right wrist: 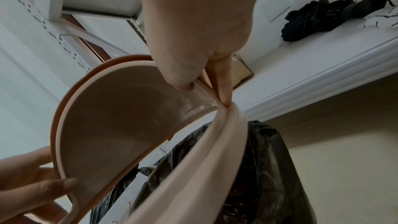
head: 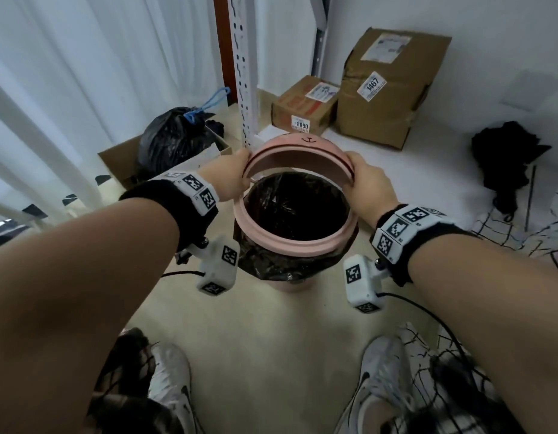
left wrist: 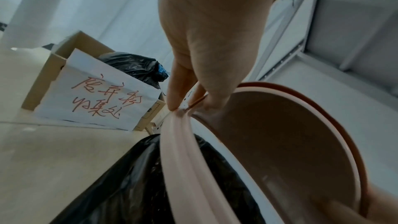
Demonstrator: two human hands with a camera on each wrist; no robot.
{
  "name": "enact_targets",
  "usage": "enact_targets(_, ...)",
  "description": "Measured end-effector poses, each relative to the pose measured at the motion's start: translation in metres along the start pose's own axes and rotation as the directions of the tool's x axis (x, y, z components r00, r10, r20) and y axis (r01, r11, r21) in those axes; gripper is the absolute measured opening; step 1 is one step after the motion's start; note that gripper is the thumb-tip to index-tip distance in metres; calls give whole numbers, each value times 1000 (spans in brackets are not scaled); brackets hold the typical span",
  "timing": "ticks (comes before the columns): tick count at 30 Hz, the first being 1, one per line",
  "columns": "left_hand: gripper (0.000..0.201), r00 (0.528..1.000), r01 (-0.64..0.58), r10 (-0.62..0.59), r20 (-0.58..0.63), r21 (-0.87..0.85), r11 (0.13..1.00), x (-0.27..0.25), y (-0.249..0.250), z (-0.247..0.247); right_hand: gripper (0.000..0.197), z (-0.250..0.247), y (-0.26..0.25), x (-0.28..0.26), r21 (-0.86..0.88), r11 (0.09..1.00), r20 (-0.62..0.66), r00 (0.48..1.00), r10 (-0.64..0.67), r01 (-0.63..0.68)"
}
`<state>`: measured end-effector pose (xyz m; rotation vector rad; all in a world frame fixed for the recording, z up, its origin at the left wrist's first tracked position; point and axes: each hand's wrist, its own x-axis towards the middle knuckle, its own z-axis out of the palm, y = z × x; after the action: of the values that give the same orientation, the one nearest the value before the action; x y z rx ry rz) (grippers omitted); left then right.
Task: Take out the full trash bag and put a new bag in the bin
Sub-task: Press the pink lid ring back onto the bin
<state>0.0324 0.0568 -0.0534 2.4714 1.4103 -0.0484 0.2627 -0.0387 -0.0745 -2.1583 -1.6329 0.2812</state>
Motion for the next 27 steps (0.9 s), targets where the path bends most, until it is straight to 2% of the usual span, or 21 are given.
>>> enact_targets(3,31,997,-14,17,-75,42,999,-2,3,5,51,5,1,1,36,999,16,1000,-4,3)
enact_targets(8,36,999,30,-32,-33,-60,998,-3,3,27,57,12,2,0,65,997,100,994,37,-43)
enact_targets(16,34,995,18,-26,-96,-85,996,7,9,47,62,21,16,0,74,993,130,988,85,-95)
enact_targets(27,34,959,31,-54,-277,-85,996,15,4,43,60,24,7,11,67,996,7,999,54,-54)
